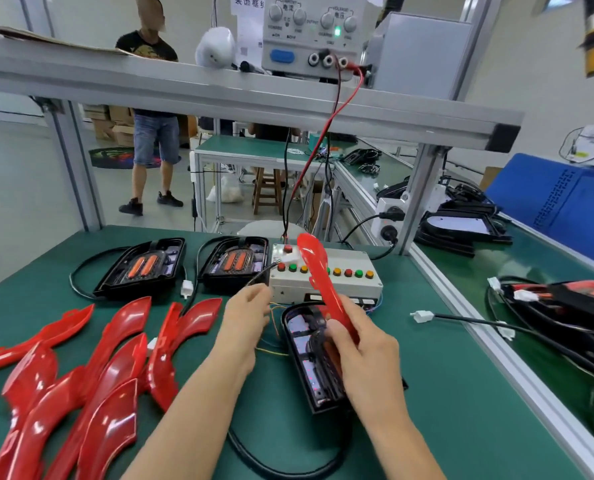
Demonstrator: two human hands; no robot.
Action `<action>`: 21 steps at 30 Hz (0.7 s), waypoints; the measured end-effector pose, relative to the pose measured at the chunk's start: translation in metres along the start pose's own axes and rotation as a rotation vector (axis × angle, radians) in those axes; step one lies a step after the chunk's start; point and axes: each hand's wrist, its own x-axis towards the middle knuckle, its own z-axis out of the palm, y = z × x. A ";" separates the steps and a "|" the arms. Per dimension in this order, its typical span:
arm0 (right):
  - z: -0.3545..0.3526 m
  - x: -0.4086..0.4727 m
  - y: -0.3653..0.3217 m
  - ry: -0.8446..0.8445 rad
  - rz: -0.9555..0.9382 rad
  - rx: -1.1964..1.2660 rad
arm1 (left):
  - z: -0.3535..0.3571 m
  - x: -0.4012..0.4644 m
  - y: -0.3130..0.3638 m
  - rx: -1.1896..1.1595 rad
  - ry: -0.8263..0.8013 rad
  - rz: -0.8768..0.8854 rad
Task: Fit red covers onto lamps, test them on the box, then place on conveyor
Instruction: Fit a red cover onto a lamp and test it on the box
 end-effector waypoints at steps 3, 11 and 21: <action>-0.001 0.001 0.005 0.010 0.051 0.037 | 0.009 -0.005 -0.016 0.182 -0.097 -0.047; 0.000 0.003 0.003 -0.011 0.040 0.058 | 0.024 -0.004 -0.017 -0.107 -0.218 -0.287; -0.017 -0.010 -0.007 -0.001 -0.064 -0.147 | 0.018 -0.010 -0.003 -0.665 -0.210 -0.415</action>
